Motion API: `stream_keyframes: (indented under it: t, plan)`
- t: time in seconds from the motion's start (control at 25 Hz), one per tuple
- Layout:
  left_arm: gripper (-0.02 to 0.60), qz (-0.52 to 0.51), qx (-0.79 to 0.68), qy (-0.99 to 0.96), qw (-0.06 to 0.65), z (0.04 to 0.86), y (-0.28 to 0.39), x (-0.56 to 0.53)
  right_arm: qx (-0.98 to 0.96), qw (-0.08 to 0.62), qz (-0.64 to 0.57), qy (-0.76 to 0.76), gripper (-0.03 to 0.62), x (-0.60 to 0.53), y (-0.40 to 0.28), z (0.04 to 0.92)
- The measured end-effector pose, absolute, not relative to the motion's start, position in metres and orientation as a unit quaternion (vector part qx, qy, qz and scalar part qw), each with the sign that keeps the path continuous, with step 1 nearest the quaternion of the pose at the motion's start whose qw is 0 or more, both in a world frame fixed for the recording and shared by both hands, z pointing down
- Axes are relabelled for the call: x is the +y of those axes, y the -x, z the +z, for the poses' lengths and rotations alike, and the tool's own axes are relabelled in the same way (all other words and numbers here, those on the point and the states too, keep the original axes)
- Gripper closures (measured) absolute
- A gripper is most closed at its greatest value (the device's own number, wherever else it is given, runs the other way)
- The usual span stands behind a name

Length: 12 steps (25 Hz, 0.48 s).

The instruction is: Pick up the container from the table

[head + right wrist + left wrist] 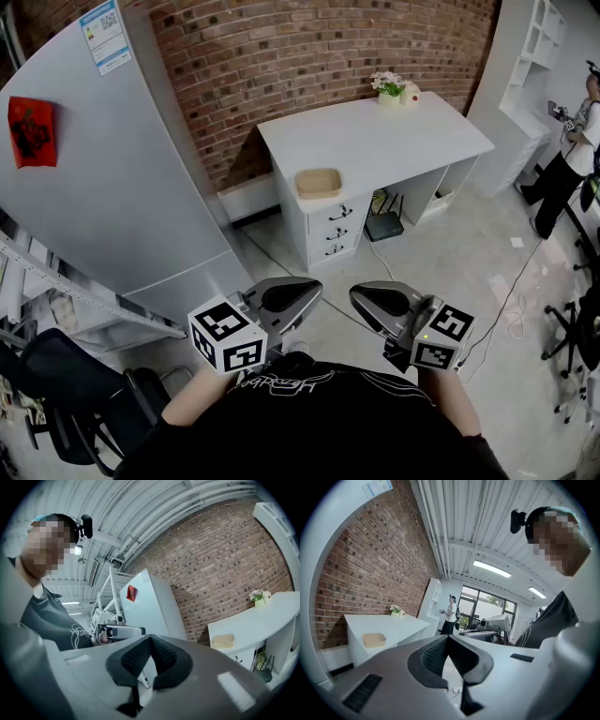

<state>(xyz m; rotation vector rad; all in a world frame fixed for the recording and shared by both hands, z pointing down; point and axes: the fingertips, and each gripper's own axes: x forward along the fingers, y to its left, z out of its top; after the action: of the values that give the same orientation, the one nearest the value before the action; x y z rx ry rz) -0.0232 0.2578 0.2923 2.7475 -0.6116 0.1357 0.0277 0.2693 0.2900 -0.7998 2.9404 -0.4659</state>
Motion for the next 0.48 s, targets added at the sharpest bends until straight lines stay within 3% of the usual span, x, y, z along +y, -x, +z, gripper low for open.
stream_keyframes:
  t: [0.48]
  plan:
    - [0.578,0.064,-0.208,-0.963,0.160,0.292,0.006,0.257,0.948,0.042,-0.162,0.269,0.591,0.268,-0.044,0.289]
